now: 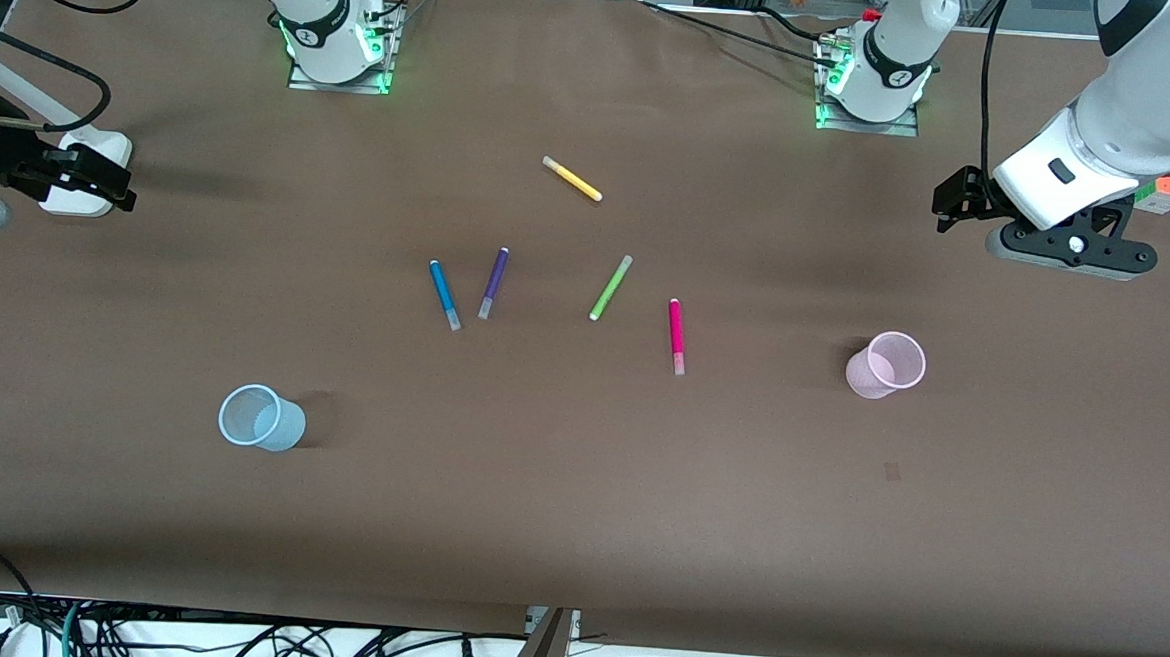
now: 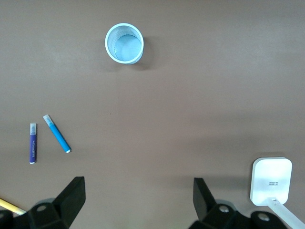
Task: Place pink and blue markers in matching cups
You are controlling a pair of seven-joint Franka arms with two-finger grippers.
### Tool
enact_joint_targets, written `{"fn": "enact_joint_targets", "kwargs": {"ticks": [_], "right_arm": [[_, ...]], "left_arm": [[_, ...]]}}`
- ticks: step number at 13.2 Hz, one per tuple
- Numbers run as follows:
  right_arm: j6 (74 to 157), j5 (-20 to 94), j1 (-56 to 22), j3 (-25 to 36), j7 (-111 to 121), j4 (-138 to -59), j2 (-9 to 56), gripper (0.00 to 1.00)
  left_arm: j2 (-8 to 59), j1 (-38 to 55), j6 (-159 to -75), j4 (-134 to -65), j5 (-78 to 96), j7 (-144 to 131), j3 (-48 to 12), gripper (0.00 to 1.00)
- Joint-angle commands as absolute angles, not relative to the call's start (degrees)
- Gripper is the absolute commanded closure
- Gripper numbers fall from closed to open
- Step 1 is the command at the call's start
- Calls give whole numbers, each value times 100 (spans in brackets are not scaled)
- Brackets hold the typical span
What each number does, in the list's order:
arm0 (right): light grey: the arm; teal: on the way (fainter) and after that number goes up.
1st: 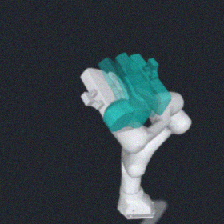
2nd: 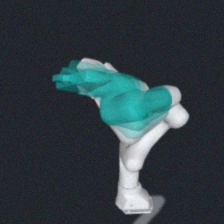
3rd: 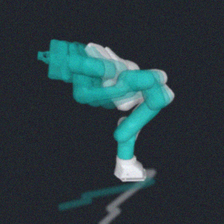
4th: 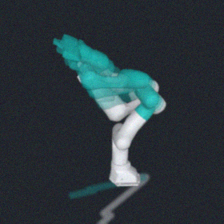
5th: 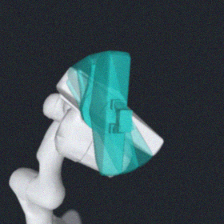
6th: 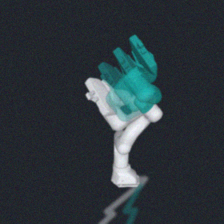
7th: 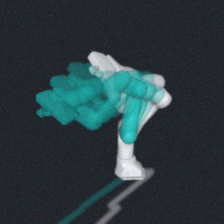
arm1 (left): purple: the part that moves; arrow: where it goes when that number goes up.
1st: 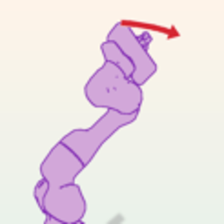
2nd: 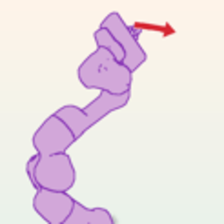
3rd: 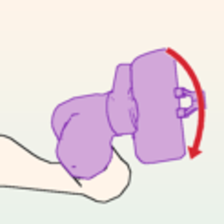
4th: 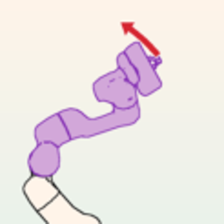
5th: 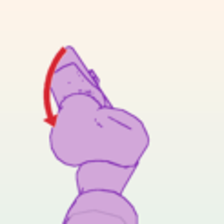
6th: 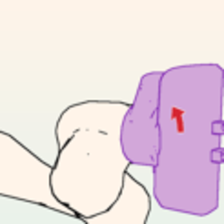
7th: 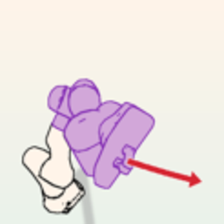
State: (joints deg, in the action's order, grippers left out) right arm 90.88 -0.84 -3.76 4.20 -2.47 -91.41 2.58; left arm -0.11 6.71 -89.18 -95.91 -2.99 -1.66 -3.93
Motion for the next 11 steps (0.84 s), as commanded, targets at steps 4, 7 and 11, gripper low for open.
{"fn": "enact_joint_targets", "kwargs": {"ticks": [4, 7, 11], "right_arm": [[8991, -62, -290, 360, -167, -8991, 308, 0], [9017, -53, -290, 360, -176, -8991, 308, 0], [9026, -53, -290, 360, -193, -8991, 308, 0]], "left_arm": [[-18, 686, -8938, -9598, -167, -26, -334, 0], [-18, 686, -8930, -9589, -167, -26, -334, 0], [-18, 686, -8921, -9598, -167, -26, -325, 0]]}}
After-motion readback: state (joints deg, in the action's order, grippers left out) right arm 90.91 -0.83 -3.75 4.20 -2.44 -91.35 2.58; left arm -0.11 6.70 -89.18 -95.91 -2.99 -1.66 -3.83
